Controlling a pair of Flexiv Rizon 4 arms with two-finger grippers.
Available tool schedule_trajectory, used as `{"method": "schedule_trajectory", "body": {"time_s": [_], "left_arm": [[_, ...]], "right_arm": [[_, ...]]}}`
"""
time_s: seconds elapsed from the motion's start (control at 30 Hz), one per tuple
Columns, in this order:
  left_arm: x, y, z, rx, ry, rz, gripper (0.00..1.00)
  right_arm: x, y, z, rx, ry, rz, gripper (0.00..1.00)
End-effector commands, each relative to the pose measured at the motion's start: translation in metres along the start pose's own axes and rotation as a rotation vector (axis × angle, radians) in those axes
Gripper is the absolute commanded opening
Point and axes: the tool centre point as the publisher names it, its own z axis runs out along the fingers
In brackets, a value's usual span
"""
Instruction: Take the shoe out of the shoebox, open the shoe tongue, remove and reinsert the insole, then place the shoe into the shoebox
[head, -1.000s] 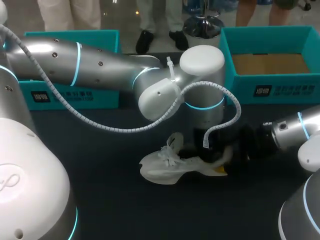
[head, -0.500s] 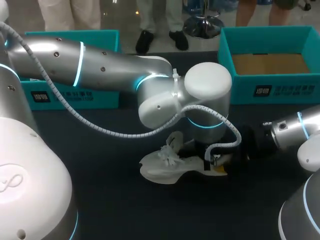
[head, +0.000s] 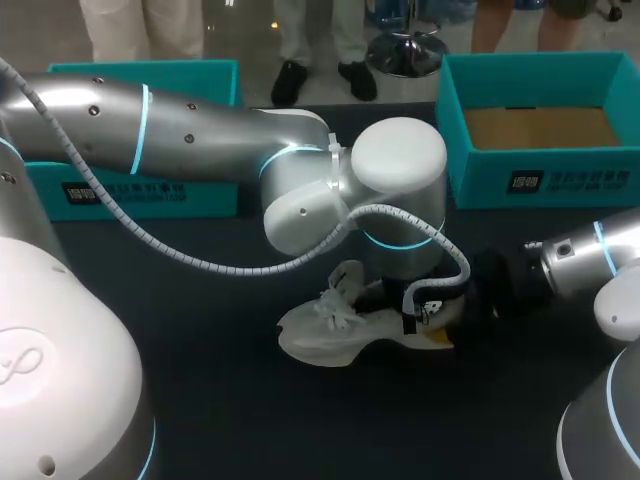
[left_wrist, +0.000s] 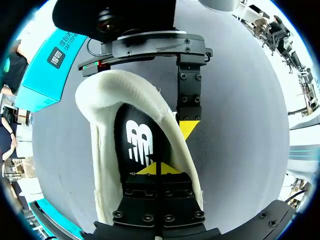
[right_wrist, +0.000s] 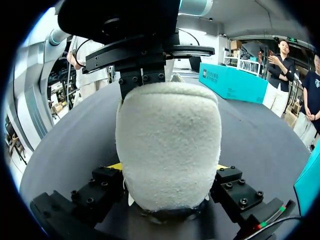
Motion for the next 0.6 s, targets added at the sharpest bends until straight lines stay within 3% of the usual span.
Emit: {"method": "schedule_trajectory", "body": {"time_s": [0.03, 0.3, 0.6], "left_arm": [[-0.006, 0.009, -0.008, 0.018, 0.026, -0.001, 0.0], [-0.016, 0.016, -0.022, 0.061, 0.141, -0.011, 0.0], [-0.012, 0.012, -0.015, 0.068, 0.15, 0.012, 0.0]], "right_arm": [[0.001, 0.0, 0.001, 0.005, -0.001, 0.0, 0.0], [0.001, 0.0, 0.001, 0.005, -0.001, 0.0, 0.0], [0.001, 0.0, 0.001, 0.005, -0.001, 0.0, 0.0]]}}
